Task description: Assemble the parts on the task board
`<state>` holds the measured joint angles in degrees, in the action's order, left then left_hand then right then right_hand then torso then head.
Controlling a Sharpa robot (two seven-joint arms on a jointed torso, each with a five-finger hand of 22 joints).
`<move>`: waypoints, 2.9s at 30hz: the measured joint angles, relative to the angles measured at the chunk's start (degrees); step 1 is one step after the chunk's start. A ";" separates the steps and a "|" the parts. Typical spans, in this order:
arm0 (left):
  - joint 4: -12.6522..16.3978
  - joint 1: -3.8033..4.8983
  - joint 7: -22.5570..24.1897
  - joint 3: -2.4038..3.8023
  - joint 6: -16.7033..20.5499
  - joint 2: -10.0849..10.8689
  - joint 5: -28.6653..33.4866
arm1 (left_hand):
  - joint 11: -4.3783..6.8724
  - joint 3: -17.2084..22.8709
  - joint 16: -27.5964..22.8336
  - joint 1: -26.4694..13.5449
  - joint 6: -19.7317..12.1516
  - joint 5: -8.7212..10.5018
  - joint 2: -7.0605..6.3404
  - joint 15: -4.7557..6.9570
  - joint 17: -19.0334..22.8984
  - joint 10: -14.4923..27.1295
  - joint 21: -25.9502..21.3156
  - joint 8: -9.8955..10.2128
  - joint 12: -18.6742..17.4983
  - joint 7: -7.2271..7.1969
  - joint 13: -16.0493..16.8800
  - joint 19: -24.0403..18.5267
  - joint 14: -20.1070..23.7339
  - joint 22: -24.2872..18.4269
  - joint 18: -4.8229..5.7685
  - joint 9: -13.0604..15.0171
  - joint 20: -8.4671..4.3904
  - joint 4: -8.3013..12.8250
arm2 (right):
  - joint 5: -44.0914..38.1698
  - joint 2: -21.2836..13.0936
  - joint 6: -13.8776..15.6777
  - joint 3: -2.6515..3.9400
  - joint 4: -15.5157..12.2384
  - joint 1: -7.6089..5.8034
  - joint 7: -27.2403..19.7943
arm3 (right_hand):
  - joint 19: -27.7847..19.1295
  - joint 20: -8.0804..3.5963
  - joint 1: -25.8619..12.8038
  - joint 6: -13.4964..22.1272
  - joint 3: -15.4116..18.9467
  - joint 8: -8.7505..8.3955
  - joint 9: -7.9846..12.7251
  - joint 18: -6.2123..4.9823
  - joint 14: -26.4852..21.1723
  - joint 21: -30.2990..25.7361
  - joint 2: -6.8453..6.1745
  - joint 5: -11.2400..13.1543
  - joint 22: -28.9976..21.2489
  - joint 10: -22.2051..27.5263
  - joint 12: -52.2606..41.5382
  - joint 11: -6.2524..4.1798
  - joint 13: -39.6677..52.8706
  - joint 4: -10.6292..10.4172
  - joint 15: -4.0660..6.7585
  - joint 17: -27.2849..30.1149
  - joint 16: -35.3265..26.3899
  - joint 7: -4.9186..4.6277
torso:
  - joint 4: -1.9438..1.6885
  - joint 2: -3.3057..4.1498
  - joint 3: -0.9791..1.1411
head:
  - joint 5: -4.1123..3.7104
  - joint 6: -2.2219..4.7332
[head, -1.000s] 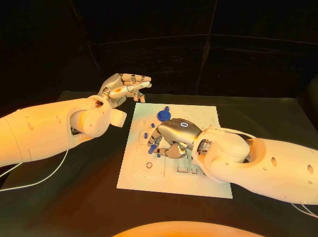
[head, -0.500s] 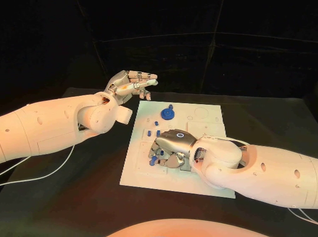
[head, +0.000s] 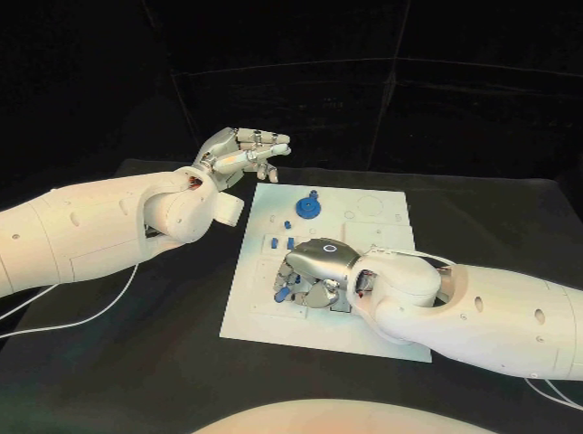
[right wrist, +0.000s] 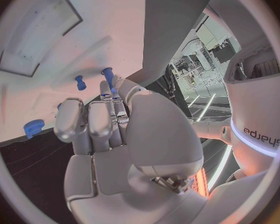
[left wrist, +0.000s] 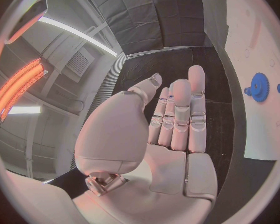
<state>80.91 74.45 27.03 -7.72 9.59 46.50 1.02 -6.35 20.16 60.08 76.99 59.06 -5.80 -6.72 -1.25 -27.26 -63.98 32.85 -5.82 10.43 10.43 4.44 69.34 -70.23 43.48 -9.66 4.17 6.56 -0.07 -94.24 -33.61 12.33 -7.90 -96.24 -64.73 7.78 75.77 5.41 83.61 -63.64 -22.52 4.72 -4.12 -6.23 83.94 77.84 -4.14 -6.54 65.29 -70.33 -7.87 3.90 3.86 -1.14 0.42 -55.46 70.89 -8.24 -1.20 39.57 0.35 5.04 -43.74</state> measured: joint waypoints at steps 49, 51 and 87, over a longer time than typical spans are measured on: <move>0.16 0.01 -0.17 0.00 -0.15 0.31 0.01 | 0.00 -0.04 0.00 0.00 0.00 0.00 0.00 0.00 0.18 0.00 -0.24 0.00 0.00 0.00 -0.01 0.00 0.00 -0.09 0.00 0.00 0.00 -0.04 | -2.48 0.65 1.59 -0.05 -0.23 0.41 2.29 | -5.43 1.90 -4.98 20.27 4.62 -1.12 0.63 0.00 -1.40 -4.47 -4.97 0.10 -8.39 13.40 3.94 2.66 -0.18 -0.46 -1.82 6.63 -3.41 0.90 | 0.00 -0.04 0.01 | -0.06 -0.05; 0.14 0.01 -0.18 0.00 -0.17 0.31 0.01 | 0.07 -0.16 0.00 0.00 0.00 0.00 0.00 0.00 0.25 0.34 -0.23 0.00 0.00 0.00 -0.01 0.00 0.00 -0.08 0.00 0.00 0.00 -0.16 | -2.35 -0.17 2.28 -0.05 -0.74 0.41 2.28 | -5.85 2.16 -4.98 20.93 6.22 -1.12 0.63 0.00 -1.43 -5.31 -4.97 -0.67 -9.63 14.60 3.26 2.87 -0.11 -0.45 -1.85 7.59 -4.08 1.10 | 0.00 -0.04 0.01 | -0.18 0.03; 0.77 0.00 -0.38 -0.63 -0.23 1.15 0.40 | 0.00 -0.31 0.00 0.00 0.00 0.00 0.00 0.00 0.34 0.41 -0.23 -0.19 0.00 0.00 -0.02 0.00 0.00 -0.12 0.00 0.00 0.00 0.00 | 16.34 -30.75 9.92 0.71 -15.50 -1.56 19.03 | 5.04 -2.12 -10.65 5.45 29.75 9.50 -5.28 1.82 0.01 5.36 -1.23 -8.78 9.66 -9.08 -56.48 -2.97 58.95 -15.34 2.68 -14.03 9.69 2.42 | 0.76 -0.73 -0.40 | -7.37 1.89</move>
<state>81.68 74.45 26.66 -8.35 9.36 47.65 1.43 -6.35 19.85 60.08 76.99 59.06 -5.81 -6.73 -1.25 -26.92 -63.57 32.62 -6.01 10.43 10.43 4.43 69.34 -70.23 43.36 -9.66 4.18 6.56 -0.07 -77.90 -64.36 22.24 -7.19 -111.74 -66.29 26.81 80.81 3.29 72.96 -58.19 7.24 14.22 -9.40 -4.41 83.94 83.19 -5.37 -15.32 74.95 -79.41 -64.36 0.92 62.81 -16.48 3.10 -69.49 80.58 -5.83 -0.43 38.85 -0.04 -2.33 -41.85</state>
